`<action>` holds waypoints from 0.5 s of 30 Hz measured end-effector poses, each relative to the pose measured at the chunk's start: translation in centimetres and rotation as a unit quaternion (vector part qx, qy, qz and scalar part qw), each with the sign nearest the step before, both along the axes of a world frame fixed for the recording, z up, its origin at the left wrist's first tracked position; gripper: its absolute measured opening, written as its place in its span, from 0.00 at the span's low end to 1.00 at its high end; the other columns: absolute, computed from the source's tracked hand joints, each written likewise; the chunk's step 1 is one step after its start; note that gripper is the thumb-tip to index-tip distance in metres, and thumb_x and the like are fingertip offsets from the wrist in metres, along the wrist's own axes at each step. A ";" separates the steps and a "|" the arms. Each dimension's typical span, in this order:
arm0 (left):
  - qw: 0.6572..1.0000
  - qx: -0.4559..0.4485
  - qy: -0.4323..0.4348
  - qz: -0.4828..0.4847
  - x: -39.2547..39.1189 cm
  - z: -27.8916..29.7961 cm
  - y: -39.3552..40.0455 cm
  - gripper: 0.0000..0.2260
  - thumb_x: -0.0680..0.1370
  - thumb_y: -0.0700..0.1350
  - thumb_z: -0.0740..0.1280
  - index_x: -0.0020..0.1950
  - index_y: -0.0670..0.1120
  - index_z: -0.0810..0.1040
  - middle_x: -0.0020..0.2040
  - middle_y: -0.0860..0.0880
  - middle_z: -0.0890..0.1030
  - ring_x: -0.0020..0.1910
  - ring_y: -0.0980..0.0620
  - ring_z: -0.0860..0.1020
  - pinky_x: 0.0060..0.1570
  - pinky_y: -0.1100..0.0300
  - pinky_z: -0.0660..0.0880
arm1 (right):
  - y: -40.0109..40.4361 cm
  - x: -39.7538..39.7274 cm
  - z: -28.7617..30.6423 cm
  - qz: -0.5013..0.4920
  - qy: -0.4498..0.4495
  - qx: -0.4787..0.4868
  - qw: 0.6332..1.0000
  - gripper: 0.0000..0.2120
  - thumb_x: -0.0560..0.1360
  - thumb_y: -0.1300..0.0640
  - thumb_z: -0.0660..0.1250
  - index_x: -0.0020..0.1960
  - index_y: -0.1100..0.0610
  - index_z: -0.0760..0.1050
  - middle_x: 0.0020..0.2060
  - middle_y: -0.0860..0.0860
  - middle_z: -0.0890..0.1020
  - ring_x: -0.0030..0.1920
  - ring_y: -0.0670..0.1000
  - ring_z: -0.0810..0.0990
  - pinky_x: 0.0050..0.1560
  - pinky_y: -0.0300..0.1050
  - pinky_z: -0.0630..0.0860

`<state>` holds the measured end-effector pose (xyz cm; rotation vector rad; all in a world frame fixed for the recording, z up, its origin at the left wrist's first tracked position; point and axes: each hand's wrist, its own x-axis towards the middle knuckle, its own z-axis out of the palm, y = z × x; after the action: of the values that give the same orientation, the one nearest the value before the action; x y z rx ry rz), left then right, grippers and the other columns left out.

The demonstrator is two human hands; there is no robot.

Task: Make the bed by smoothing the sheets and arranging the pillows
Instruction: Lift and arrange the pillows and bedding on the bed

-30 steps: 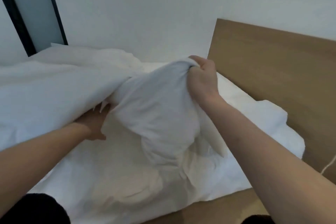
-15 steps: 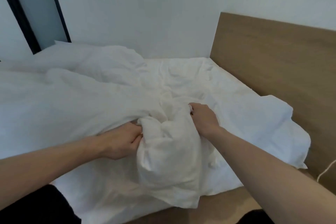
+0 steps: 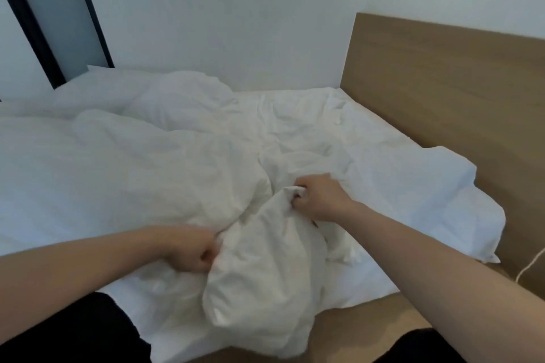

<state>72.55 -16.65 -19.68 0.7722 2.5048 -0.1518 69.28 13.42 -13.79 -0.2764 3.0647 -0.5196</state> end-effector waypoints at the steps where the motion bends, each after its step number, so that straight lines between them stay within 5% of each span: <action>1: 0.997 0.070 0.038 0.005 0.2 1.3 0.8 0.12 0.78 0.56 0.67 0.43 0.49 0.77 0.37 0.54 0.80 0.36 0.55 0.74 0.40 0.60 0.72 | -0.2 0.2 0.3 0.010 -0.019 0.017 1.000 0.06 0.74 0.49 0.66 0.45 0.51 0.79 0.46 0.51 0.85 0.50 0.56 0.82 0.49 0.49 0.76; 5: 0.933 0.304 0.136 0.134 0.6 8.2 1.1 0.11 0.78 0.60 0.69 0.40 0.56 0.77 0.38 0.62 0.80 0.38 0.61 0.78 0.42 0.64 0.75 | -1.5 1.4 1.7 0.057 -0.093 0.064 0.992 0.17 0.71 0.48 0.67 0.60 0.44 0.79 0.57 0.48 0.83 0.60 0.54 0.80 0.61 0.49 0.76; 7: 0.906 0.297 0.225 0.199 0.9 9.4 -2.4 0.09 0.76 0.60 0.70 0.41 0.57 0.77 0.39 0.61 0.79 0.39 0.61 0.79 0.43 0.58 0.77 | -3.6 2.0 2.8 0.112 -0.163 0.036 0.980 0.29 0.69 0.45 0.70 0.70 0.41 0.73 0.66 0.44 0.78 0.65 0.49 0.77 0.68 0.45 0.71; 10: 0.861 0.248 0.285 0.340 2.8 8.3 -11.3 0.06 0.75 0.57 0.71 0.46 0.57 0.77 0.48 0.58 0.78 0.44 0.58 0.78 0.48 0.53 0.77 | -8.2 2.5 3.6 0.184 -0.226 -0.061 0.955 0.34 0.71 0.47 0.73 0.74 0.39 0.67 0.70 0.40 0.72 0.66 0.45 0.74 0.68 0.43 0.70; 12: 0.800 0.240 0.324 0.445 5.8 6.0 -17.2 0.10 0.73 0.55 0.72 0.50 0.53 0.79 0.51 0.53 0.78 0.46 0.54 0.78 0.49 0.51 0.77 | -11.6 2.4 3.3 0.207 -0.201 -0.075 0.954 0.34 0.71 0.43 0.73 0.75 0.39 0.65 0.71 0.41 0.70 0.70 0.46 0.71 0.69 0.45 0.69; 15: 0.682 0.265 0.340 0.591 11.7 1.2 -23.2 0.24 0.68 0.67 0.73 0.51 0.49 0.79 0.49 0.50 0.80 0.45 0.50 0.81 0.46 0.50 0.78 | -16.4 1.9 0.9 0.236 -0.104 0.001 0.966 0.39 0.72 0.39 0.72 0.78 0.43 0.61 0.74 0.47 0.67 0.72 0.53 0.68 0.70 0.53 0.69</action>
<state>84.29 -39.88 -18.43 -1.0806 3.2039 0.9285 71.17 -2.99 -12.92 -0.8621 2.6597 -0.4783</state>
